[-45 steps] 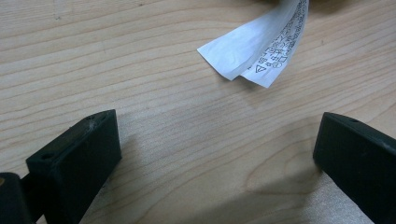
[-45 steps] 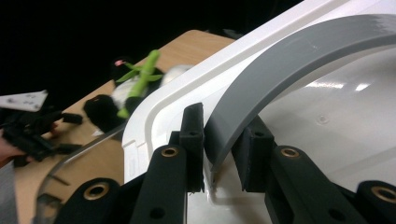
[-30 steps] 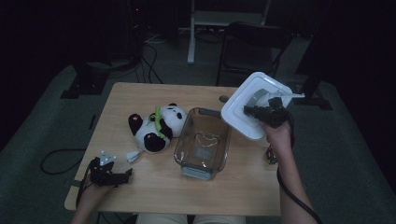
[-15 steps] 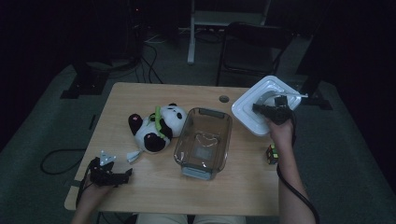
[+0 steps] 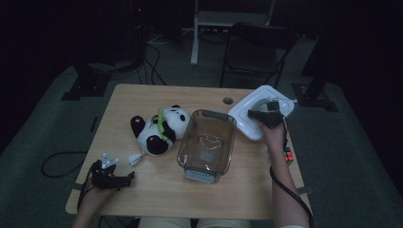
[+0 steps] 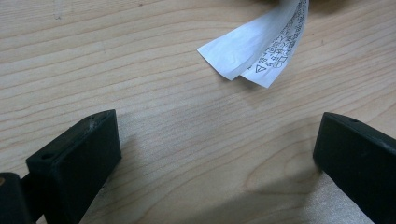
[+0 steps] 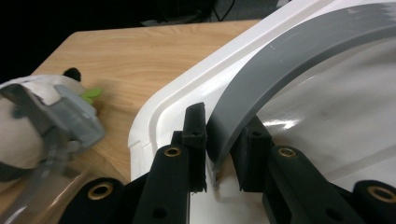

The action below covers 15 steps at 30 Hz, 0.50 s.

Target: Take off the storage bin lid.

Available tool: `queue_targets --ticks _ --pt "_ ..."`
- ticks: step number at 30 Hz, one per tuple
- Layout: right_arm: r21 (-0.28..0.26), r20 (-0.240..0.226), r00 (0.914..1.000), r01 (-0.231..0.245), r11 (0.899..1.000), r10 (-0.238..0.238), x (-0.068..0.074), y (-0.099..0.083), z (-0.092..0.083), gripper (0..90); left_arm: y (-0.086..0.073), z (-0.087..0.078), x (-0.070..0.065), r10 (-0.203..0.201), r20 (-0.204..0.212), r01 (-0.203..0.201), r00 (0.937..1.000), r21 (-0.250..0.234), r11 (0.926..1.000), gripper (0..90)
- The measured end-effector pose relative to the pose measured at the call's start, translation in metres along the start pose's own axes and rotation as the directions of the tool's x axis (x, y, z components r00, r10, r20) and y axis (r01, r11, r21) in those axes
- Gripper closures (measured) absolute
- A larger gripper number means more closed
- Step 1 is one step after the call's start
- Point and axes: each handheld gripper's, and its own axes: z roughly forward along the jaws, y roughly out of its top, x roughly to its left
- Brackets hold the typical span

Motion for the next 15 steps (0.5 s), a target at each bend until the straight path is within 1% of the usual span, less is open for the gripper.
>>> queue_targets --ticks 1,2,6,7,10,15 --pt "0.000 0.000 1.0000 0.000 1.000 0.000 0.000 0.000 0.000 76.8 0.000 0.000 0.000 0.000 0.000 0.000 1.0000 0.000 1.0000 1.5" --pt "0.009 0.002 1.0000 -0.009 1.000 0.009 -0.002 -0.002 0.007 76.8 0.000 0.000 0.000 0.000 0.000 0.000 1.0000 0.000 1.0000 1.5" --pt "0.019 0.004 0.9998 -0.020 1.000 0.020 -0.003 -0.005 0.017 76.7 0.000 0.000 0.000 0.000 0.000 0.000 1.0000 0.000 1.0000 1.5" --pt "0.019 0.004 0.9998 -0.020 1.000 0.020 -0.003 -0.005 0.017 76.7 0.000 0.000 0.000 0.000 0.000 0.000 1.0000 0.000 1.0000 1.5" --pt "0.022 0.004 0.9995 -0.033 0.999 0.033 -0.006 -0.008 0.026 76.8 0.000 0.000 0.000 0.000 0.000 0.000 1.0000 0.000 1.0000 1.5" --pt "0.031 0.016 0.9984 -0.055 0.998 0.055 -0.010 -0.013 0.037 76.7 0.000 0.000 0.000 0.000 0.000 0.000 1.0000 0.000 1.0000 1.5"
